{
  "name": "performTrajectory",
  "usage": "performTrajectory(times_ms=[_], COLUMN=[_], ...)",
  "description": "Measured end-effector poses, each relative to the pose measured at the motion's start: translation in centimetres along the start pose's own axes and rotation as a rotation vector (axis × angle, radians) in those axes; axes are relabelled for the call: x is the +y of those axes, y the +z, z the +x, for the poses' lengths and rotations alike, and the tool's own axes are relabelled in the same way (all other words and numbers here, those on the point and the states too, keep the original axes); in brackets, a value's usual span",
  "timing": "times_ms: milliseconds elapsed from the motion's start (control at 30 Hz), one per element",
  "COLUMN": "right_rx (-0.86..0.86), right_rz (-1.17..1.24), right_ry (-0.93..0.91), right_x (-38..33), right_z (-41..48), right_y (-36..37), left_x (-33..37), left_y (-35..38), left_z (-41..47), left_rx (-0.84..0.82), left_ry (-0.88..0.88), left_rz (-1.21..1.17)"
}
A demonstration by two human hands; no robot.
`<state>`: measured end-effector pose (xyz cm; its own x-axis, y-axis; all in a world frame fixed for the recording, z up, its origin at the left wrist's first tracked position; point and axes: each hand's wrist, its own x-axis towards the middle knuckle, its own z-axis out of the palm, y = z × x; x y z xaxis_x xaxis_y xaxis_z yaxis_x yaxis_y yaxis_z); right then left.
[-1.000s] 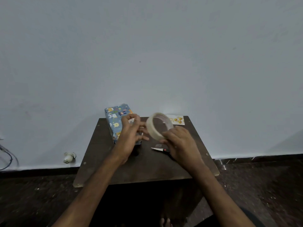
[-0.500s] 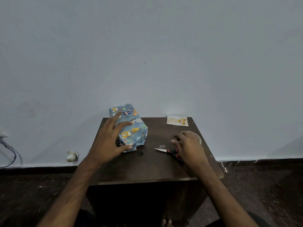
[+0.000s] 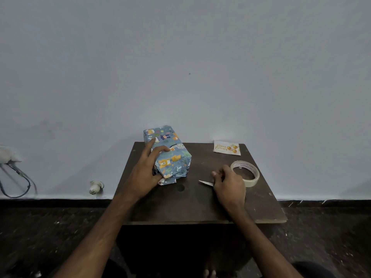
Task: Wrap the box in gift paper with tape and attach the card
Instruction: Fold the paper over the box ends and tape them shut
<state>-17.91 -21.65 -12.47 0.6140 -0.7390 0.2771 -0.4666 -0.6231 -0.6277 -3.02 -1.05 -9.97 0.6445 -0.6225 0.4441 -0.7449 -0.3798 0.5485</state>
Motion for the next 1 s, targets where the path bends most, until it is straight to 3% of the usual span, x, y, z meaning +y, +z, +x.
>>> performTrajectory(times_ms=[100, 233, 300, 433, 533, 667, 867, 1000], right_rx=[0.000, -0.210, -0.252, -0.290, -0.300, -0.304, -0.397, -0.443], right_rz=[0.229, 0.665, 0.740, 0.913, 0.902, 0.813, 0.882, 0.940], right_ry=[-0.071, -0.038, -0.029, -0.122, -0.147, -0.059, 0.150, 0.241], right_x=[-1.7, -4.8, -6.1, -9.9, -12.7, -14.0, -13.8, -13.9], right_z=[0.3, 0.0, -0.3, -0.7, -1.3, -2.2, -2.0, -1.9], right_y=[0.2, 0.3, -0.4, -4.4, -7.3, -7.7, -6.5, -6.6], left_x=[0.5, 1.4, 2.4, 5.1, 6.9, 7.0, 5.8, 4.0], left_y=[-0.2, -0.8, -1.4, -4.1, -5.6, -5.2, -5.0, -3.9], left_z=[0.3, 0.5, 0.6, 1.0, 0.4, -0.2, -0.3, -0.5], left_rx=[0.075, 0.187, 0.247, 0.560, 0.674, 0.563, 0.455, 0.343], left_ry=[-0.012, -0.060, -0.087, -0.134, -0.168, -0.138, -0.090, -0.031], left_rz=[-0.152, -0.371, -0.408, -0.476, -0.489, -0.398, -0.712, -0.612])
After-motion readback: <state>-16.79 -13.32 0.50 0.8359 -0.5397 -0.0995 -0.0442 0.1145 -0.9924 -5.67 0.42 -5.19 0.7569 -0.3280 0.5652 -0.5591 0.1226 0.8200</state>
